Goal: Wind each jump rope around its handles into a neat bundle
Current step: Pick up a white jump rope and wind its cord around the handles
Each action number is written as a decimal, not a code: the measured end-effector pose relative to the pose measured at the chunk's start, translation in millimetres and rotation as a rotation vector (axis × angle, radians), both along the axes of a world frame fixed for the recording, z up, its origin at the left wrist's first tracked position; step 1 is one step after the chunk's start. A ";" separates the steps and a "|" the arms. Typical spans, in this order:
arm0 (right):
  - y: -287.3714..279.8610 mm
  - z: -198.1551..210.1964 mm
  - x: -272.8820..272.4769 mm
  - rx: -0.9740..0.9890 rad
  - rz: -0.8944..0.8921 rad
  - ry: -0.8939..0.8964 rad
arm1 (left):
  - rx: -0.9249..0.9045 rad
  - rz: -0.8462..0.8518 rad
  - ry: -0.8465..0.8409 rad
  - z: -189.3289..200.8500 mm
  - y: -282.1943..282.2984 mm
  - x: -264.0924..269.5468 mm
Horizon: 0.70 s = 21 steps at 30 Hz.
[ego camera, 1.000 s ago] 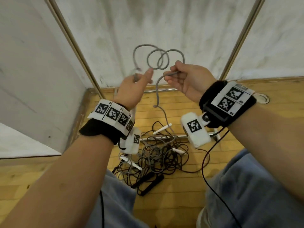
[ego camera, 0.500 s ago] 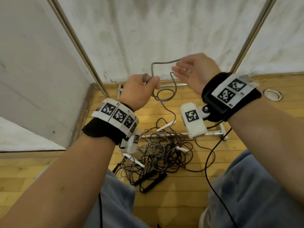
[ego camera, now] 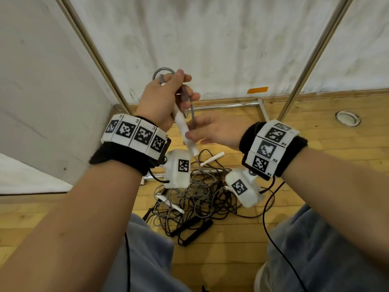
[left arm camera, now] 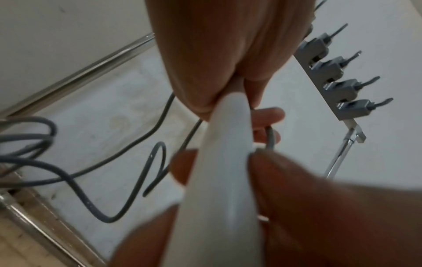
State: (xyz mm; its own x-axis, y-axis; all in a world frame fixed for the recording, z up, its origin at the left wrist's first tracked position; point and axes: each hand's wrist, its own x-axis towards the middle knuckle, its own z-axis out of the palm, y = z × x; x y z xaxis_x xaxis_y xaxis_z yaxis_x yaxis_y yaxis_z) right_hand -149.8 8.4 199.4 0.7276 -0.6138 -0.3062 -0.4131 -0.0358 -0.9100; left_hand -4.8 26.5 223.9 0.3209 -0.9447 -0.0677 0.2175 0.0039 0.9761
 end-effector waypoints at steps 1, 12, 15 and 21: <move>-0.5 -1.3 -0.7 -0.035 0.019 0.022 | 0.003 0.016 0.024 1.6 0.9 1.4; -19.7 -2.5 -17.6 -0.088 -0.143 0.137 | 0.109 0.175 -0.378 0.7 7.8 41.9; -28.2 16.8 -19.3 0.233 -0.475 -0.314 | 0.180 -0.047 -0.543 -3.7 10.7 24.8; -30.4 33.8 -19.2 0.468 -0.625 -0.650 | 0.147 -0.420 -0.614 -18.2 13.6 -10.1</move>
